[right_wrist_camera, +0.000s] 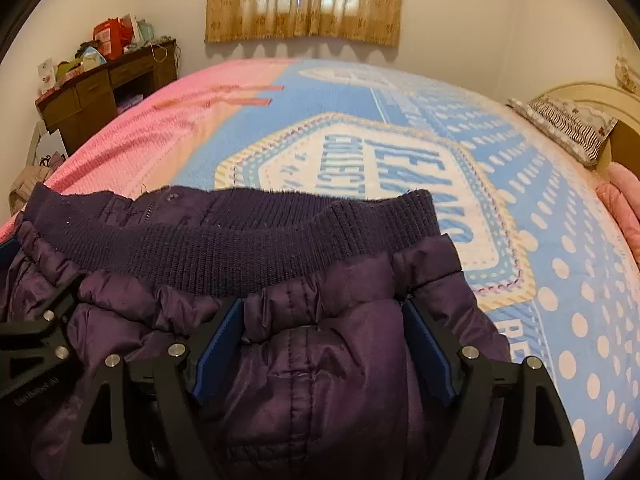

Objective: Fold large clothes

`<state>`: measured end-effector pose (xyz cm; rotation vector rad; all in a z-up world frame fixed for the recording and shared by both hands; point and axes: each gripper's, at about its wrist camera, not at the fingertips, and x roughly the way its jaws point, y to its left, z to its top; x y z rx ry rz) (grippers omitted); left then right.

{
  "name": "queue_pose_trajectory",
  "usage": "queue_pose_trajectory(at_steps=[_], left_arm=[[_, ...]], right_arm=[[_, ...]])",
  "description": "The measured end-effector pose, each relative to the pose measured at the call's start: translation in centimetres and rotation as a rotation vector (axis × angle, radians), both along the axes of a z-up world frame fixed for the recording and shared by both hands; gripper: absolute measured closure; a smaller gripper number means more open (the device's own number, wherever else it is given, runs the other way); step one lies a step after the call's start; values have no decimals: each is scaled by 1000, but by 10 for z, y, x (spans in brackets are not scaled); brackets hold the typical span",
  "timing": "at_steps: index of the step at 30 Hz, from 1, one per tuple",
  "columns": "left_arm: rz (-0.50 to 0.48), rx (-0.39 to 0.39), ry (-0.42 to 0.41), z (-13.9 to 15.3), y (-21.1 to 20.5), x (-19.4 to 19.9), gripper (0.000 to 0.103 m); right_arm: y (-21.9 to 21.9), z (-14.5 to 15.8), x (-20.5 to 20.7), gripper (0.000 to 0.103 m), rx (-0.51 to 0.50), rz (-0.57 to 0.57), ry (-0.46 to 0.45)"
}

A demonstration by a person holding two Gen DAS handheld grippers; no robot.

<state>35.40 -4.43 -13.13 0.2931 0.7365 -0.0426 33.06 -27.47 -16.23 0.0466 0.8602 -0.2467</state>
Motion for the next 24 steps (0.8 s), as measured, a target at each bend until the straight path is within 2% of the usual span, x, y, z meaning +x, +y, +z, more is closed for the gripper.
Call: queue_pose_trajectory(at_steps=[3, 6, 12, 16, 24], left_arm=[[8, 52, -7, -3, -5, 0, 0], [14, 71, -10, -4, -7, -1, 0], [19, 82, -16, -5, -6, -3, 0], [20, 89, -16, -6, -7, -3, 0], [25, 105, -25, -9, -12, -5, 0]], right_arm=[[7, -3, 4, 22, -49, 2, 26], [13, -6, 5, 21, -91, 2, 40], [14, -7, 6, 21, -109, 2, 51], [20, -9, 8, 21, -157, 0, 59], [21, -9, 8, 21, -165, -1, 57]])
